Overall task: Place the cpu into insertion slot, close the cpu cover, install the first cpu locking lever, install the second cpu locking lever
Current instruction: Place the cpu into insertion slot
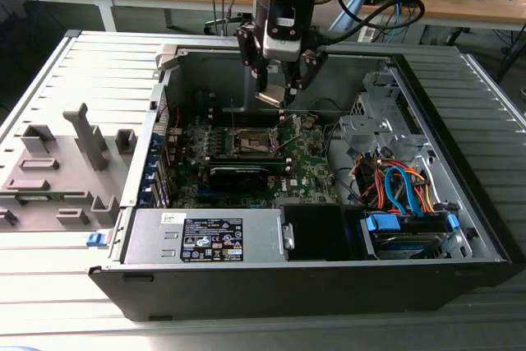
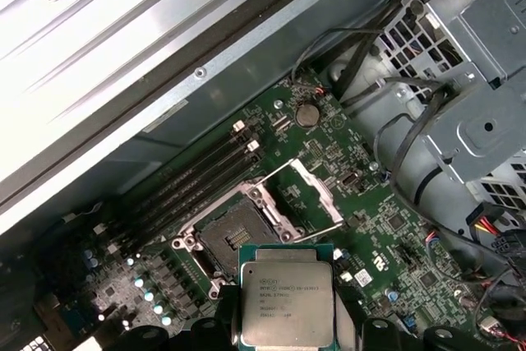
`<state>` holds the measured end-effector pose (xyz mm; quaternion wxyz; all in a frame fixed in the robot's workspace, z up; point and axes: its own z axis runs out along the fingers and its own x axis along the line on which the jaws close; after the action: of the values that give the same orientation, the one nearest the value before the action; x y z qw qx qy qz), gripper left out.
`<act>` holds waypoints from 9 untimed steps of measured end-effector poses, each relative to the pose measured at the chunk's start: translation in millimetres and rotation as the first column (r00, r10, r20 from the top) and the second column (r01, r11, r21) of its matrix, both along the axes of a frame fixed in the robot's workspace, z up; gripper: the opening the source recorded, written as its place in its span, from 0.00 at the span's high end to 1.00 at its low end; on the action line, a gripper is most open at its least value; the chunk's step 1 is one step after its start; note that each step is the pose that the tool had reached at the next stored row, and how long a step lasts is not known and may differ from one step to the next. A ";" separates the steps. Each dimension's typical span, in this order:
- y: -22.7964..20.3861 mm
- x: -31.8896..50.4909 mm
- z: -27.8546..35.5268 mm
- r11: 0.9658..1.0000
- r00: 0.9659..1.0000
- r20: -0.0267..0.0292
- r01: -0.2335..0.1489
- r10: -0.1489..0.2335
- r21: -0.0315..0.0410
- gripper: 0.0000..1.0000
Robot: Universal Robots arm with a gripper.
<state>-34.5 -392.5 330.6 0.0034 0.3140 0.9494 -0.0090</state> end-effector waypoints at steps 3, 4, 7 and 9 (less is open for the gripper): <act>0.0 0.0 -0.1 1.000 1.000 0.000 0.010 -0.010 -0.002 0.45; 0.0 0.0 -0.1 1.000 1.000 0.000 0.014 -0.014 -0.003 0.45; 0.0 0.0 -0.2 1.000 1.000 0.000 0.024 -0.024 -0.006 0.45; 0.0 0.0 -0.3 1.000 1.000 0.000 0.029 -0.029 -0.007 0.45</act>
<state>-34.5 -392.5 330.3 0.0045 0.3279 0.9446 -0.0126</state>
